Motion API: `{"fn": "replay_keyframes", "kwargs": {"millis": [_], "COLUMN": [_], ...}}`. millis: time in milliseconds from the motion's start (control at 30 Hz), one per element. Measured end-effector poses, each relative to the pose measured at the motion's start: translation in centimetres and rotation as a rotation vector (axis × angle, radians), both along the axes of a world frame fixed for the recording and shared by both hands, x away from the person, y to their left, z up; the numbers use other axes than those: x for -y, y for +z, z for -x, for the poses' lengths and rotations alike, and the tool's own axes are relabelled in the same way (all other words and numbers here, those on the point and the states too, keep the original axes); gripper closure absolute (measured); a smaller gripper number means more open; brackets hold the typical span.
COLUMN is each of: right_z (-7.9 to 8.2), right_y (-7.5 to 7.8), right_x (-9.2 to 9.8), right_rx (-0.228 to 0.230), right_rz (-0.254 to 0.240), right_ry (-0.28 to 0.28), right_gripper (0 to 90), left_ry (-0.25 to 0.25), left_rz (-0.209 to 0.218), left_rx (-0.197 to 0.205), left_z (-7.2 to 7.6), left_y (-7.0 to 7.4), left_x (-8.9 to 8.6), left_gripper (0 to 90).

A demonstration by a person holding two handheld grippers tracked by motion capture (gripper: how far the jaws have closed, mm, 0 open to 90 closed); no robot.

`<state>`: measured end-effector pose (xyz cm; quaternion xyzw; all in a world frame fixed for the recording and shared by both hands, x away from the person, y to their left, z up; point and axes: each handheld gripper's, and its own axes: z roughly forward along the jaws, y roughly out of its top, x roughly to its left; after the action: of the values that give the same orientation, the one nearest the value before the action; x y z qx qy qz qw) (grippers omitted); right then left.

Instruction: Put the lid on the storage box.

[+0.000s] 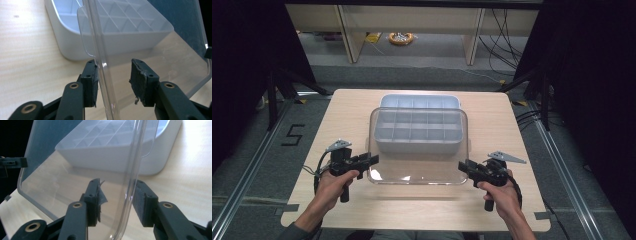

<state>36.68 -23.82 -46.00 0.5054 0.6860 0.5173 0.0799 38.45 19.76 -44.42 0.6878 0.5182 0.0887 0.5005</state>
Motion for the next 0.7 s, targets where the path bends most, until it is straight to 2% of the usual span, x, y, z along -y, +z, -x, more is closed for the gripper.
{"fn": "replay_keyframes", "kwargs": {"millis": [33, 100, 133, 167, 300, 400, 433, 600, 633, 700], "right_z": [-0.4, -1.0, -1.5, -1.9, -3.3, -4.3, -4.5, -5.3, -5.5, -5.9], "right_y": [0.2, 0.7, 0.8, 1.0, 1.8, 1.9, 2.0, 2.3, 2.5, 2.6], "right_x": [-0.1, -0.4, -0.3, -0.4, -0.8, -0.9, -1.1, -1.2, -1.1, -1.1], "right_rx": [0.008, -0.006, 0.022, 0.016, 0.012, 0.029, 0.020, 0.028, 0.030, 0.037], "right_rz": [0.001, -0.015, -0.005, -0.009, -0.020, -0.009, -0.018, -0.003, -0.018, -0.014], "right_ry": [-0.007, -0.026, -0.019, -0.028, -0.056, -0.055, -0.060, -0.080, -0.071, -0.077], "right_gripper": [60.2, 60.0, 59.9, 59.8, 59.6, 59.5, 59.3, 59.1, 59.2, 59.2], "left_ry": [0.000, 0.013, 0.013, 0.025, 0.048, 0.060, 0.067, 0.076, 0.074, 0.082], "left_rz": [0.000, 0.011, 0.011, 0.011, 0.022, 0.022, 0.025, 0.028, 0.028, 0.028], "left_rx": [0.000, 0.010, 0.010, 0.015, 0.014, 0.013, 0.014, 0.012, 0.011, 0.013], "left_z": [0.0, -1.2, -1.2, -2.0, -3.2, -3.9, -4.1, -4.9, -5.1, -5.6], "left_y": [0.0, 0.7, 0.7, 1.1, 1.5, 1.6, 1.6, 1.8, 1.9, 2.1], "left_x": [0.0, 0.0, 0.0, 0.0, 0.0, -0.1, 0.0, 0.2, 0.2, 0.3], "left_gripper": [57.3, 57.1, 57.2, 57.1, 57.0, 57.0, 57.0, 56.8, 56.8, 56.7]}}
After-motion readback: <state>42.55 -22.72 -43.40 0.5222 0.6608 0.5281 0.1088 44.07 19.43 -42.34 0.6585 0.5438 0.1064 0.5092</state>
